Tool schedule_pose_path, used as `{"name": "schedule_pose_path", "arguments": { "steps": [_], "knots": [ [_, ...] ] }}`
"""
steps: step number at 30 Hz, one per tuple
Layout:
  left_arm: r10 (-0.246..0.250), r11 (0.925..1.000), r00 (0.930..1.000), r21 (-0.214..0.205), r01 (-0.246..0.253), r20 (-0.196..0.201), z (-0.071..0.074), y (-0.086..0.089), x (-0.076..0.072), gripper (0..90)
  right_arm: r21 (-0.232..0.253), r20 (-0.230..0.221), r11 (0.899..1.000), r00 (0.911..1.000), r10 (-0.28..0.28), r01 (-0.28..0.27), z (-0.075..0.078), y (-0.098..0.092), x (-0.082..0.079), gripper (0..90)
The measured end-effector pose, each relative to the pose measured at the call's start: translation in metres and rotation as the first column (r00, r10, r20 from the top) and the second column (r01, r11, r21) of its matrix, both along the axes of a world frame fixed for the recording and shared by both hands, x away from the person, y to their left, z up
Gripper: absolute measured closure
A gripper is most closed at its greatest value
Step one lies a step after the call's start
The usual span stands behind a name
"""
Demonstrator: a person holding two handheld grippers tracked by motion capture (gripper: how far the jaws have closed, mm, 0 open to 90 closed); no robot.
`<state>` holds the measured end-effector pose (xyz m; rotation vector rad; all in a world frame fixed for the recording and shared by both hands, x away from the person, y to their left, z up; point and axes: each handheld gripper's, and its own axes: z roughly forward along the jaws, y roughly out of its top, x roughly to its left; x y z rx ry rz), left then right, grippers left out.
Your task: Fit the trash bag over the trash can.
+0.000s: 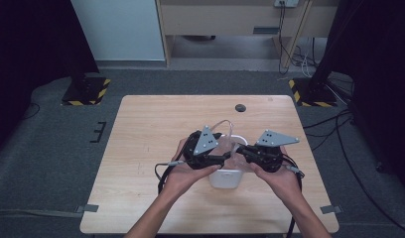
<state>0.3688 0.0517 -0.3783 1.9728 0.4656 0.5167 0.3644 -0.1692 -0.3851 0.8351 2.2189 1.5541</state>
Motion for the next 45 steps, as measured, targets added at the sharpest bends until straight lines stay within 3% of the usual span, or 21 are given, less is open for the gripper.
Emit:
{"name": "schedule_pose_path", "arguments": {
  "steps": [3,7,10,15,25,30,40,45],
  "knots": [
    [0.019,0.9987,0.9996,0.047,-0.02,0.02,0.0,-0.001,-0.003,57.5,-0.004,0.001,1.0,1.0,-0.006,0.006,0.0,0.0,-0.001,90.0],
    [0.029,0.9975,0.9993,0.063,-0.031,0.022,0.001,0.003,-0.01,75.2,-0.012,-0.001,0.999,0.9995,-0.03,0.03,-0.003,-0.005,0.001,90.0],
    [0.029,0.9974,0.9995,0.065,-0.029,0.009,0.001,0.007,-0.015,82.5,-0.01,0.001,0.999,0.9987,-0.052,0.052,-0.004,-0.01,0.004,90.0],
    [0.041,0.9973,0.9991,0.061,-0.041,0.013,0.0,0.018,-0.026,84.3,-0.001,0.016,0.995,0.9947,-0.102,0.102,-0.006,-0.021,0.009,90.0],
    [0.052,0.9975,0.9979,0.049,-0.05,-0.039,-0.011,0.044,-0.038,85.9,-0.022,0.008,0.983,0.9831,-0.183,0.183,-0.018,-0.033,0.024,90.0],
    [0.059,0.9977,0.996,0.036,-0.057,-0.066,-0.017,0.053,-0.042,86.3,-0.04,0.005,0.979,0.9801,-0.198,0.198,-0.023,-0.033,0.03,90.0],
    [0.059,0.9948,0.9923,0.088,-0.05,-0.108,-0.034,0.053,-0.042,85.3,-0.045,-0.025,0.978,0.9787,-0.204,0.202,-0.038,-0.035,0.035,90.0],
    [0.077,0.9942,0.9906,0.083,-0.068,-0.113,-0.039,0.05,-0.04,83.1,-0.018,-0.046,0.979,0.9782,-0.203,0.202,-0.045,-0.038,0.037,90.0]
  ]
}}
